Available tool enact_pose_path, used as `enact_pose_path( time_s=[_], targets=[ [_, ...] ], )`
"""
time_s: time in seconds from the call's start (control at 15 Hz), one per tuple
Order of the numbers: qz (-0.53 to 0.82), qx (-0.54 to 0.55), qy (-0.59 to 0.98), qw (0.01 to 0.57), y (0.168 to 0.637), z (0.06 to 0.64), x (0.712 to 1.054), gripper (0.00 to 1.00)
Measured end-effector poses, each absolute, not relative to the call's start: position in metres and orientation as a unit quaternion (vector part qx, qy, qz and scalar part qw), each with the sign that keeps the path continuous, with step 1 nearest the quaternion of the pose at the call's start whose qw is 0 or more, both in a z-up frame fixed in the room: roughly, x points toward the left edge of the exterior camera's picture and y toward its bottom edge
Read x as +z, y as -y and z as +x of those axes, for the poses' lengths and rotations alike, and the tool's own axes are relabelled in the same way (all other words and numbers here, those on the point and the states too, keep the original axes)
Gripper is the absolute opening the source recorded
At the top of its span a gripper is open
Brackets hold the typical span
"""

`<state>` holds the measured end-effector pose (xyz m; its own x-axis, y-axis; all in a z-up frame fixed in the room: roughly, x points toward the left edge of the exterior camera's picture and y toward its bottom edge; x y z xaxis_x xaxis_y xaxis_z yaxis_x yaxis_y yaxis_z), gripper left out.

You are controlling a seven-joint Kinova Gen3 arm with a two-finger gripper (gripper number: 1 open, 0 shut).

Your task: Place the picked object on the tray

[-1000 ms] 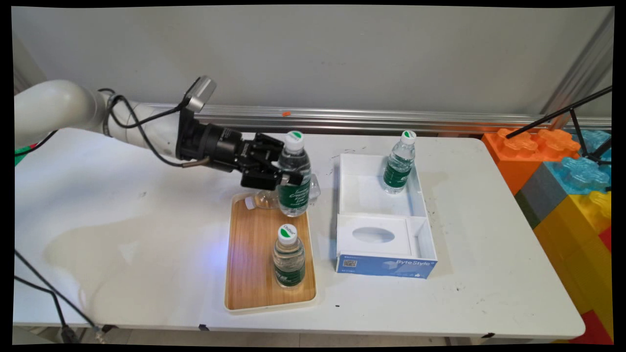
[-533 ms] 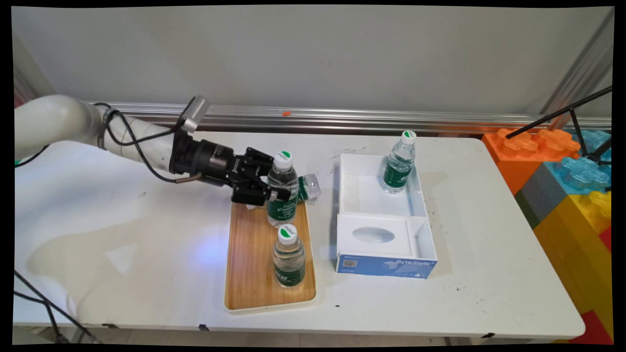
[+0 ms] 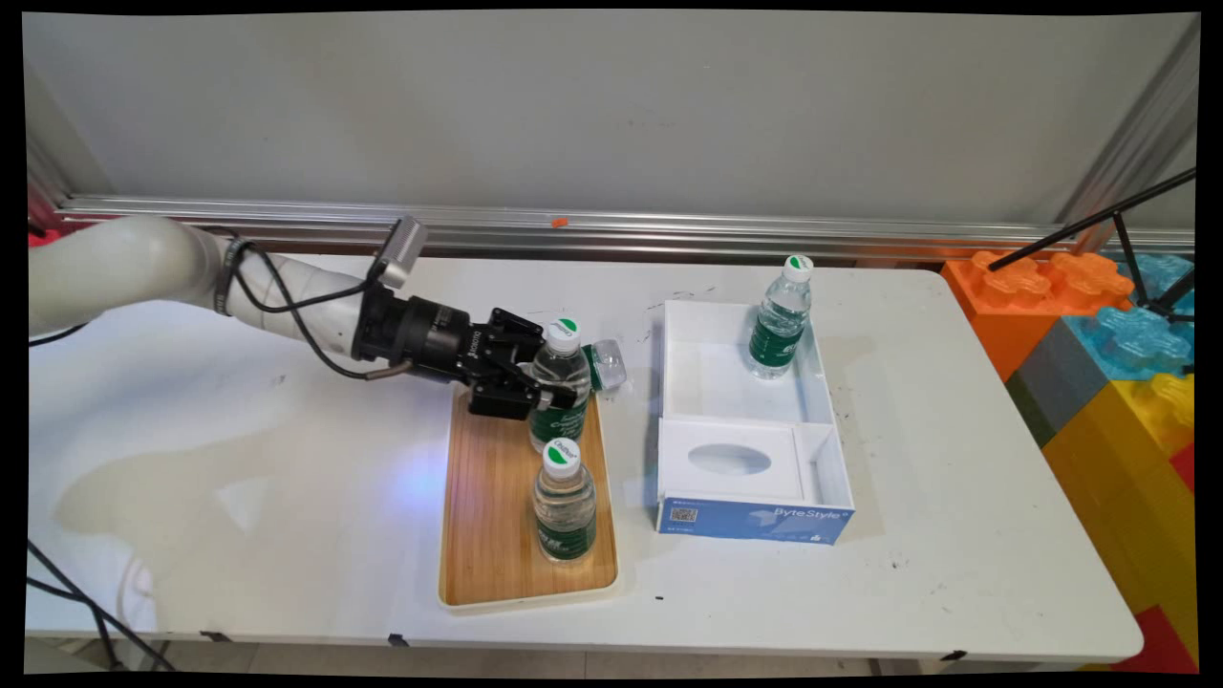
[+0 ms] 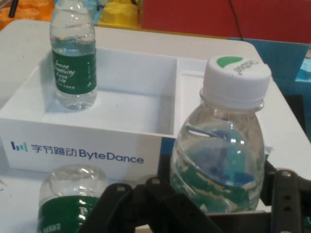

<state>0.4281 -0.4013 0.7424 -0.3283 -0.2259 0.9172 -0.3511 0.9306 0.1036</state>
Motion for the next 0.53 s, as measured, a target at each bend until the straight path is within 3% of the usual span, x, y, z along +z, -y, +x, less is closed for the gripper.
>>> enact_pose_path(
  time_s=[0.53],
  targets=[
    [0.182,0.062,0.812,0.551,0.41,0.418,0.727,0.0]
  ],
)
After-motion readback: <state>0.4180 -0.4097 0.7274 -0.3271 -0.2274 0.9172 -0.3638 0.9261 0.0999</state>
